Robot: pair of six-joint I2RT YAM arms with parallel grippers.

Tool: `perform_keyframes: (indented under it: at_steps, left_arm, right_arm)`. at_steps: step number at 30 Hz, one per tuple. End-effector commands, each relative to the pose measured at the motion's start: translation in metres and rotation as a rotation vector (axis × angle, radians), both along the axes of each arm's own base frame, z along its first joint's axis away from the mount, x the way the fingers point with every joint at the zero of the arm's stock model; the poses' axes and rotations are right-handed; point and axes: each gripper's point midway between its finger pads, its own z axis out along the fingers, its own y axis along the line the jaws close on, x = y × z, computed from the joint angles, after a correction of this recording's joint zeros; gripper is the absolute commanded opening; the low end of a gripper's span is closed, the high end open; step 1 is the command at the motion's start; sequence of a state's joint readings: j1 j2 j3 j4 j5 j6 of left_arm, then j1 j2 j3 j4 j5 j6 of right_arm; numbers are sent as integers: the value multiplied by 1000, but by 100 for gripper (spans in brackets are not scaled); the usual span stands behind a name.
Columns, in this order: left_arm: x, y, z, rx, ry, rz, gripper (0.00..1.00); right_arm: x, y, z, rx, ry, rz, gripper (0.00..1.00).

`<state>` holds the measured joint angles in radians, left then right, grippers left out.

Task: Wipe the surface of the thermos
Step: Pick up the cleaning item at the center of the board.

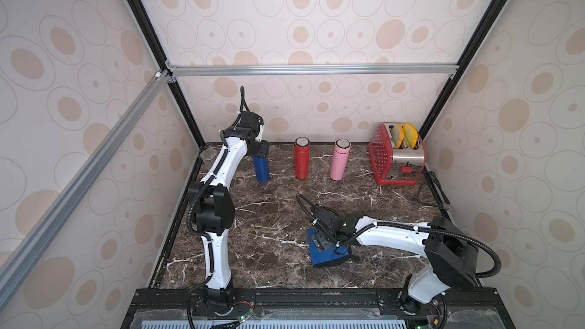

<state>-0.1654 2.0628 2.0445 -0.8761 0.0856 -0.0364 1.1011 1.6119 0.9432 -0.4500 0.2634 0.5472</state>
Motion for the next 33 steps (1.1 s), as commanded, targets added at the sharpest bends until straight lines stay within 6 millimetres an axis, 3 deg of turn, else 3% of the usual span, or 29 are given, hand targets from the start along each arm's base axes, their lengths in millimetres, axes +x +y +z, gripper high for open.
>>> perform_keyframes:
  at_steps: [1,6,12,16,20,22,26,33]
  left_arm:
    - [-25,-4,26,-15,-8,-40,0]
    - [-49,-8,48,-59,-36,-60,0]
    - [-83,-22,61,-85,-52,-122,0]
    - [-103,-28,60,-95,-64,-147,0]
    - [-118,-30,57,-105,-77,-179,0]
    - [-127,-34,56,-122,-81,-212,0]
    - [-143,-45,54,-149,-90,-282,0]
    - [-175,-66,46,-107,-95,-453,0]
  right_arm:
    - [-8,-2,-14,-31,36,-17,87]
    - [-12,0,-35,-40,75,-40,82]
    - [-26,0,-63,-27,158,-50,65]
    - [-34,0,-73,4,199,-51,46]
    - [-39,0,-74,26,211,-47,10]
    - [-37,-1,-70,37,192,-48,0]
    - [-32,-6,-54,52,141,-35,0]
    - [-24,8,8,299,82,23,0]
